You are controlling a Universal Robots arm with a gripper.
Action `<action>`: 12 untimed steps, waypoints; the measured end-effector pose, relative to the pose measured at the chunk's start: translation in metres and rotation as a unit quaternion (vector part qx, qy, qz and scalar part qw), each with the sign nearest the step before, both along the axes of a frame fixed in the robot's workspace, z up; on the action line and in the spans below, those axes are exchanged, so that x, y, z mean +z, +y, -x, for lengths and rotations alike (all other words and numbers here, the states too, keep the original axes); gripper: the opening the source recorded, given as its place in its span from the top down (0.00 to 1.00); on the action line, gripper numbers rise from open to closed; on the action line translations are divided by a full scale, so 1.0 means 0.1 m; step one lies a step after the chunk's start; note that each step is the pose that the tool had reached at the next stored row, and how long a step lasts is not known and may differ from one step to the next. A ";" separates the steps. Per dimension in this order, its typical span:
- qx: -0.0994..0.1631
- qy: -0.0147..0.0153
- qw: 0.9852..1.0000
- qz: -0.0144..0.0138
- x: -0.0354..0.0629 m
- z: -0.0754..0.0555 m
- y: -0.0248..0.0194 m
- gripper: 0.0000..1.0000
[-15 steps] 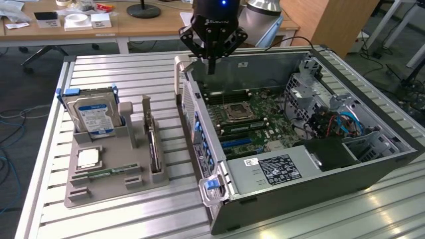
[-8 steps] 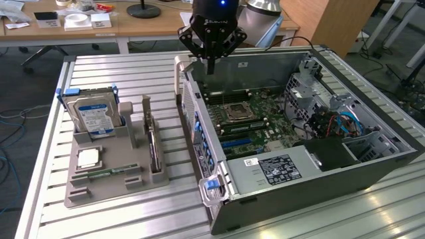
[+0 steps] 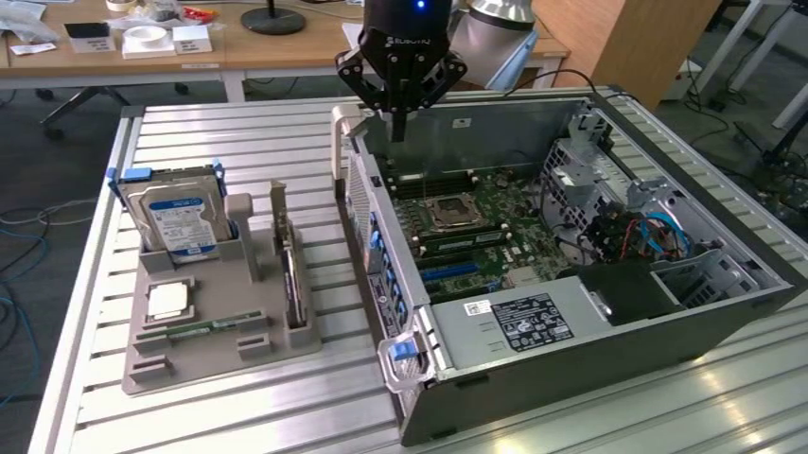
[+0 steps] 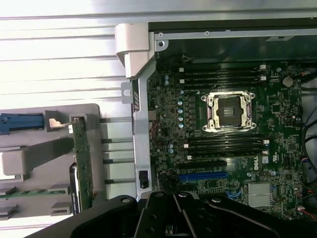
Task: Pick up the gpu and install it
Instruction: 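Reach for the gpu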
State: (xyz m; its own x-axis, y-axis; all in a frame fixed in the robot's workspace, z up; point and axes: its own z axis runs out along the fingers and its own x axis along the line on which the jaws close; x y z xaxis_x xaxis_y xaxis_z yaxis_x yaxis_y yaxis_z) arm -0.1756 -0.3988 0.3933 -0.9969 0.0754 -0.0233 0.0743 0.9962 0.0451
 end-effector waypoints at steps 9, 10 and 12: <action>0.000 0.000 1.000 0.000 0.000 0.03 0.000 0.89; 0.000 0.000 1.000 0.000 0.000 0.03 0.000 0.89; 0.000 0.000 1.000 0.000 0.000 0.04 0.000 0.89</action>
